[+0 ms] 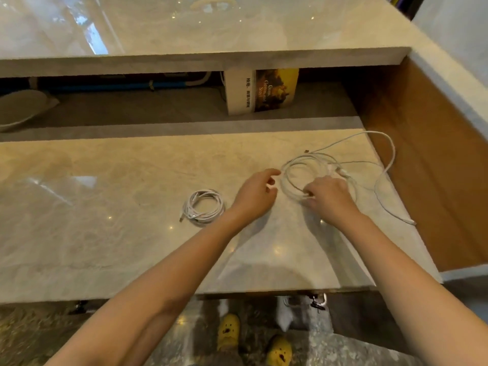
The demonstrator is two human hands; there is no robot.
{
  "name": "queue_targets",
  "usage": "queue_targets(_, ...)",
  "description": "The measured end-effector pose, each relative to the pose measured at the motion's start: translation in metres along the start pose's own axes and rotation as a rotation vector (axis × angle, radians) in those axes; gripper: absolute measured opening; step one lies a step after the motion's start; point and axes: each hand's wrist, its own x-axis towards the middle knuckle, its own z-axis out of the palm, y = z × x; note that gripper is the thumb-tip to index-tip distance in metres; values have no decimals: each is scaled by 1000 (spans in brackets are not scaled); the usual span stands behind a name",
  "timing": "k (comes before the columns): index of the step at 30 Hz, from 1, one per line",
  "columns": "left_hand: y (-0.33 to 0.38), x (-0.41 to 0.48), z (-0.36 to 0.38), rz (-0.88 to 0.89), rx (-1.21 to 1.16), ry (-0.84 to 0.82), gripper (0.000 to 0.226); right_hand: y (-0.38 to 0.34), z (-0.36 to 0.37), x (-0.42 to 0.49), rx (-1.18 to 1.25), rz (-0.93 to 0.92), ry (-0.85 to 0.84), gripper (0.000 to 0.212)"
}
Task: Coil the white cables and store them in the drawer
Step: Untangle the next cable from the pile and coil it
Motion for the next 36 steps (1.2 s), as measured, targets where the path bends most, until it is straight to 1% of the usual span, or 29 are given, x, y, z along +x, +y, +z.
queue_targets(1, 6, 3, 12, -10, 15, -69, 44, 1, 3, -3, -17, -27, -39, 28)
queue_targets(3, 11, 8, 30, -41, 78, -183, 45, 3, 10, -8, 24, -80, -42, 25)
queue_targets(5, 8, 10, 40, -13, 193, -263, 39, 6, 13, -15, 106, -107, 10, 24)
queue_targets(6, 7, 10, 43, 18, 234, -266, 33, 8, 12, -19, 144, -122, 52, 22)
queue_targets(9, 4, 7, 39, 84, 225, -149, 16, 20, 7, -27, 226, -181, 163, 18)
queue_targets(13, -3, 10, 16, 92, 247, 24, 15, 51, -9, -35, 186, -181, 199, 23)
queue_targets(15, -9, 11, 6, 66, 292, 25, 18, 63, -18, -38, 251, -154, 204, 26)
queue_targets(17, -11, 10, 4, 21, 371, -56, 26, 62, -29, -41, 467, -87, 255, 28)
queue_targets(19, -2, 6, 6, 4, 447, -105, 38, 50, -42, -41, 762, 25, 348, 25)
queue_targets(21, 22, 2, 9, 43, 510, -71, 44, 35, -60, -40, 1044, 135, 368, 25)
queue_targets(23, 53, -2, 9, 97, 514, -20, 43, 23, -82, -39, 1267, 184, 310, 23)
queue_targets(24, 68, -4, 7, 110, 447, -8, 40, 20, -93, -40, 1345, 173, 266, 23)
queue_targets(25, 80, -5, 3, 107, 285, -25, 38, 17, -104, -41, 1418, 140, 222, 24)
queue_targets(27, 103, -10, -7, 55, -215, -166, 37, 13, -124, -44, 1614, 54, 149, 23)
queue_targets(28, 110, -13, -12, 49, -379, -226, 36, 12, -133, -46, 1744, 23, 120, 22)
queue_targets(29, 114, -16, -16, 86, -428, -261, 33, 11, -141, -47, 1879, 6, 95, 21)
queue_targets(32, 120, -22, -18, 208, -360, -258, 19, 7, -163, -51, 2216, -4, 25, 16)
queue_targets(34, 121, -26, -18, 228, -403, -209, 16, 5, -172, -53, 2275, -19, 9, 14)
queue_targets(36, 120, -30, -20, 216, -524, -183, 20, 5, -177, -54, 2235, -6, 44, 12)
